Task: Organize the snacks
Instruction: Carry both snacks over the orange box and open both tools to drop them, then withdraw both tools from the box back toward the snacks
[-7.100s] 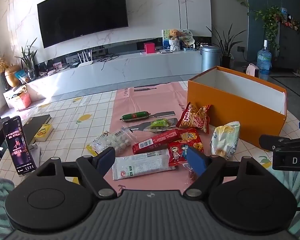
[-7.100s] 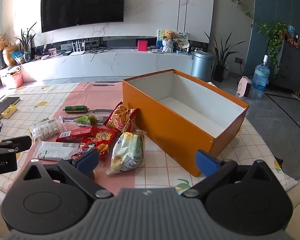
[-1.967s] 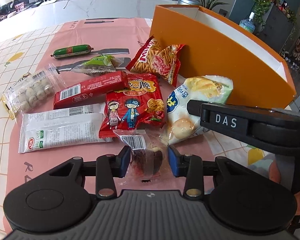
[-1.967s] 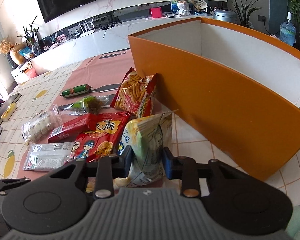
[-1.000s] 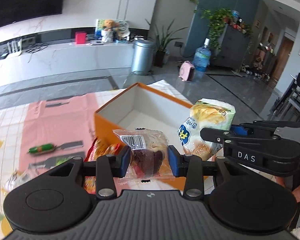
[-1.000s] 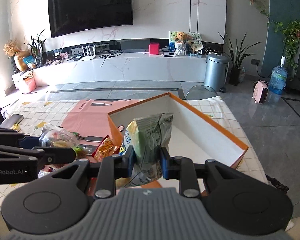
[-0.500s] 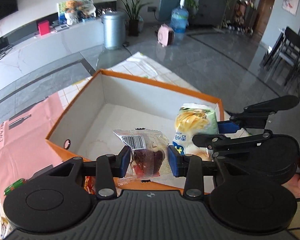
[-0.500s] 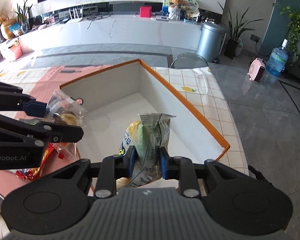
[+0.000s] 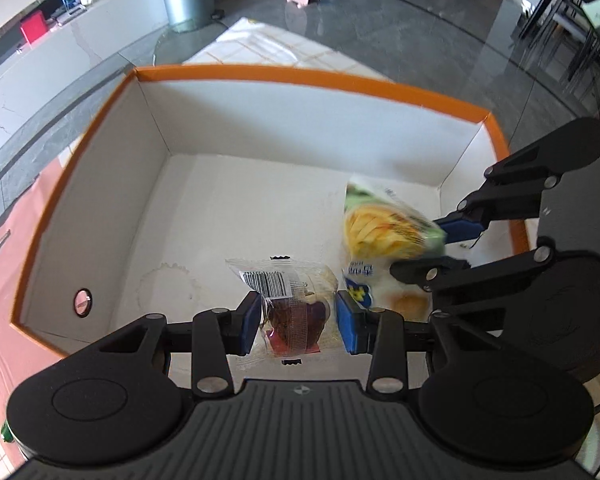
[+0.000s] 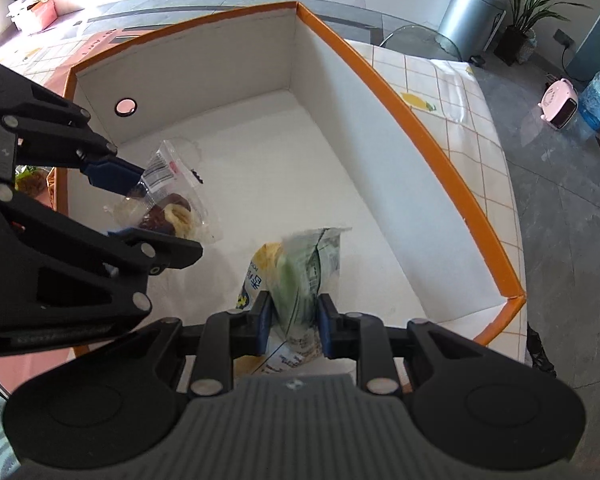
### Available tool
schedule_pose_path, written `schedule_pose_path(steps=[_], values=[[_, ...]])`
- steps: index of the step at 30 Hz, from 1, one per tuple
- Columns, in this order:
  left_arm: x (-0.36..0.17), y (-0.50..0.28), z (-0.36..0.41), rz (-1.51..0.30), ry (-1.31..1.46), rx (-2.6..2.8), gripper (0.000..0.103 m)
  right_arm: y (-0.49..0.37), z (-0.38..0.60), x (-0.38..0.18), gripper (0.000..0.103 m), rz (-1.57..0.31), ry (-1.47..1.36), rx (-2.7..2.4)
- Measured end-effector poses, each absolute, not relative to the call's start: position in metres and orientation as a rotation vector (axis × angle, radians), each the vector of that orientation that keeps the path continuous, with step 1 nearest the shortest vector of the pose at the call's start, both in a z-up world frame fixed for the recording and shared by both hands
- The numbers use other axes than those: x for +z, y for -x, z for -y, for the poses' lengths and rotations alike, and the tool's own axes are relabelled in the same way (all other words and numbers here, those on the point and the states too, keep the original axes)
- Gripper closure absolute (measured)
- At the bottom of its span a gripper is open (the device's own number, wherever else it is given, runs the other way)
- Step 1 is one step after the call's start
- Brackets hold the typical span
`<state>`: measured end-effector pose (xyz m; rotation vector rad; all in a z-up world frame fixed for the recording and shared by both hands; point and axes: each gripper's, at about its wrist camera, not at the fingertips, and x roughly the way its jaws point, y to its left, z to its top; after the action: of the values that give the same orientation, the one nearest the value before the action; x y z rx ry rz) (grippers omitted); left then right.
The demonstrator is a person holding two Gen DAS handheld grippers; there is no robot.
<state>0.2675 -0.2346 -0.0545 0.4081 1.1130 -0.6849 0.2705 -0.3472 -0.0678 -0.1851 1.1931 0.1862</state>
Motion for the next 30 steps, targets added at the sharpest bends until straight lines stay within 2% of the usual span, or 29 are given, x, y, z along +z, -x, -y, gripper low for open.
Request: schedule_pose_path(steps=[12,14,17,24,30], values=[[-0.094,-0.282,0.239,-1.253,-0.421,-0.682,0.057,-0.277,0.354,-0.079,0.081,-1.236,0.18,0.205],[-0.098,-0.285,0.238,-1.264,-0.412,-0.668,0.056,-0.276,0.354,-0.078,0.079,-1.236,0.178,0.207],[-0.104,-0.29,0.237,-1.267,-0.396,-0.648,0.054,-0.275,0.353,-0.074,0.069,-1.228,0.166,0.208],[-0.071,-0.279,0.232,-1.196,-0.387,-0.627,0.043,-0.263,0.35,-0.051,0.046,-1.207,0.194,0.145],[-0.007,-0.246,0.21,-1.053,-0.351,-0.625,0.039,-0.237,0.354,-0.013,0.044,-1.152,0.113,0.105]])
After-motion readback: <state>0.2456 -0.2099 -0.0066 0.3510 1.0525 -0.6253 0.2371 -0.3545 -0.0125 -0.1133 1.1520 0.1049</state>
